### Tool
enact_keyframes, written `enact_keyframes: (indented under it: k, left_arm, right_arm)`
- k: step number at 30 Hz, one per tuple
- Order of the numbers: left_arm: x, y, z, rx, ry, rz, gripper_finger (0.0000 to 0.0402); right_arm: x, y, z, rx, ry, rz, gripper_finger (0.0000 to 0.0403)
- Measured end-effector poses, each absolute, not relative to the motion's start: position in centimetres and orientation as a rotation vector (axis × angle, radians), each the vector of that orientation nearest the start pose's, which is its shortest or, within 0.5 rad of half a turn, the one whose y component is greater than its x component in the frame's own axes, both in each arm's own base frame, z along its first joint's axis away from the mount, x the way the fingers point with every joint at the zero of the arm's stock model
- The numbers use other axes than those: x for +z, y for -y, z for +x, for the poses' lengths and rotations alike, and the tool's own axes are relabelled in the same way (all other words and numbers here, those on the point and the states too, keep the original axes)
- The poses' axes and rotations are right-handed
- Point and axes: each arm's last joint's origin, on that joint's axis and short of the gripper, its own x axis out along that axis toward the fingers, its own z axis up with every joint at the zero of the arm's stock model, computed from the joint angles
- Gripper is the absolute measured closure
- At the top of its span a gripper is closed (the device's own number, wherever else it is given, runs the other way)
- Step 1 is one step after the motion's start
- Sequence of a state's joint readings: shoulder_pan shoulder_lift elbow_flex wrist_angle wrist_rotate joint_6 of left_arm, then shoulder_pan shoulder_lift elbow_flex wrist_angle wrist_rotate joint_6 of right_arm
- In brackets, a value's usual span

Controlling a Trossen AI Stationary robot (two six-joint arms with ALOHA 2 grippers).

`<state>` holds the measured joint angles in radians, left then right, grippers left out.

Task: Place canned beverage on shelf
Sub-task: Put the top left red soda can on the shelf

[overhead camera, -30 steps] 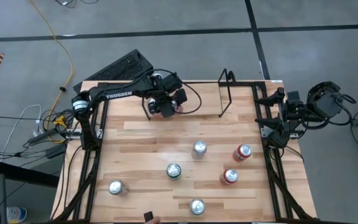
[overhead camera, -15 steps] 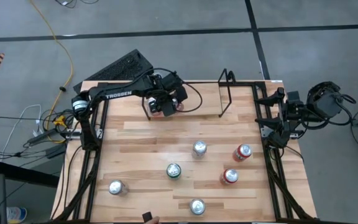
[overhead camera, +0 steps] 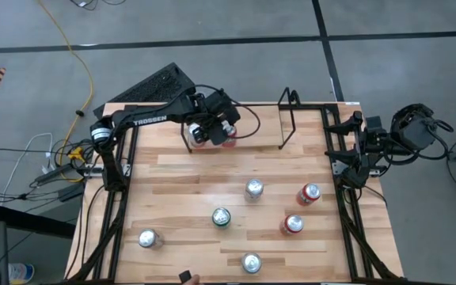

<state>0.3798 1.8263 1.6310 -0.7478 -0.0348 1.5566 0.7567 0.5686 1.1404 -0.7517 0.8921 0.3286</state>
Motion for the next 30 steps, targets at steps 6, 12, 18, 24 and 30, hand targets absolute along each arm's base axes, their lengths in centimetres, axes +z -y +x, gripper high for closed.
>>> enact_keyframes:
  k: [6, 12, 18, 24, 30]
  left_arm:
    - [29.5, -14.6, 36.8, -0.390, -1.008, 1.246, 0.0047]
    - [34.0, -14.5, 37.4, -0.228, -0.940, 1.269, 0.0046]
    - [41.2, -12.5, 37.6, 0.059, -0.823, 1.233, 0.0046]
    - [48.5, -10.8, 34.8, 0.266, -0.653, 0.943, 0.0046]
    - [52.2, -8.9, 29.9, 0.265, -0.461, 0.745, 0.0046]
  right_arm:
    - [41.3, -2.2, 5.6, -0.153, -0.099, 0.196, 0.0033]
    - [41.4, -2.2, 5.6, -0.164, -0.091, 0.250, 0.0033]
    - [41.3, -2.2, 6.0, -0.311, -0.074, 0.165, 0.0033]
    - [41.3, -2.2, 6.8, -0.558, -0.049, 0.107, 0.0033]
    - [40.8, -2.4, 9.2, -0.756, -0.066, 0.073, 0.0033]
